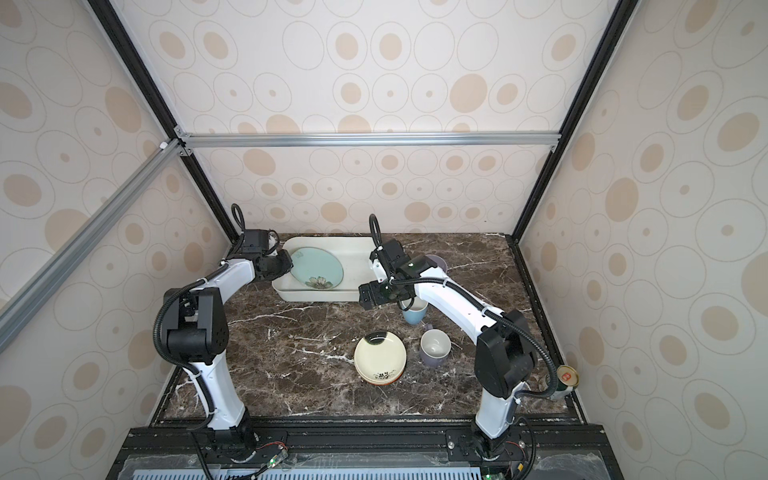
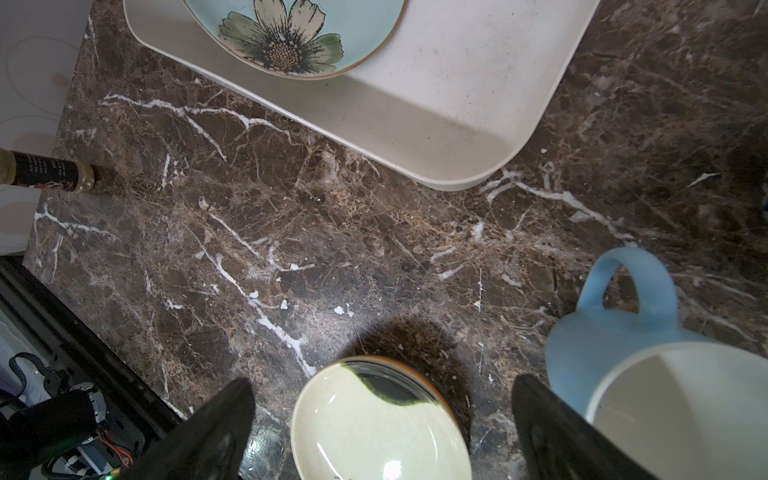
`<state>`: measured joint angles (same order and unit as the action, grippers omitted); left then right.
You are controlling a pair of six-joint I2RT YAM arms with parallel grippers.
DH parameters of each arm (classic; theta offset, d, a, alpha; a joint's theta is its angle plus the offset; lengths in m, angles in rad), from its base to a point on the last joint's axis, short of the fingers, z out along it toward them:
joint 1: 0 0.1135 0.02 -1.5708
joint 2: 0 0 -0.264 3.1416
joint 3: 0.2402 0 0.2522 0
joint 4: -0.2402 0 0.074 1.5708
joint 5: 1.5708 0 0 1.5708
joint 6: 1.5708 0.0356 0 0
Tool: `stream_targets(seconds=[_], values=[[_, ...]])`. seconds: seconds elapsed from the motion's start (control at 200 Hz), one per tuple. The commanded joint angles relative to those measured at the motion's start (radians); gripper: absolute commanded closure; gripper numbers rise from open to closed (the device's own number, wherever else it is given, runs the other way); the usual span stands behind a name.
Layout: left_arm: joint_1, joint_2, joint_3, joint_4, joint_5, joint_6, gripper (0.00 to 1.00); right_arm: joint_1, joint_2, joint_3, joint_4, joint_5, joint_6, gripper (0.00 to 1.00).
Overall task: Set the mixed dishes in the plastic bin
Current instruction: 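Lower the green plate flat into the bin and open the left gripper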
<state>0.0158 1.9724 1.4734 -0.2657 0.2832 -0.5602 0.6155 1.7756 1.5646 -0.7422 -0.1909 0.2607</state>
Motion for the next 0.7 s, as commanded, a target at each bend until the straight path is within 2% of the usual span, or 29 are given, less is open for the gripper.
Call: stream_targets(seconds=[0.0,0.275,0.485,0.59,0.69], values=[[0.003,0.027,0.07,0.025,-0.006,0.012,1.0,-0.007,0.019,0.031,-0.023,-0.014,-0.014,0.0],[-0.011,0.09,0.094,-0.037,-0.061,0.051,1.0,-0.02,-0.001,-0.005,-0.006,-0.018,-0.014,0.0],[-0.019,0.087,0.107,-0.073,-0.148,0.08,0.82,-0.028,-0.001,-0.012,0.004,-0.029,-0.015,0.0],[-0.02,0.101,0.123,-0.098,-0.168,0.093,0.67,-0.031,0.002,-0.012,0.006,-0.036,-0.014,0.0],[-0.023,0.108,0.128,-0.105,-0.17,0.095,0.61,-0.032,0.004,-0.011,0.006,-0.039,-0.016,0.0]])
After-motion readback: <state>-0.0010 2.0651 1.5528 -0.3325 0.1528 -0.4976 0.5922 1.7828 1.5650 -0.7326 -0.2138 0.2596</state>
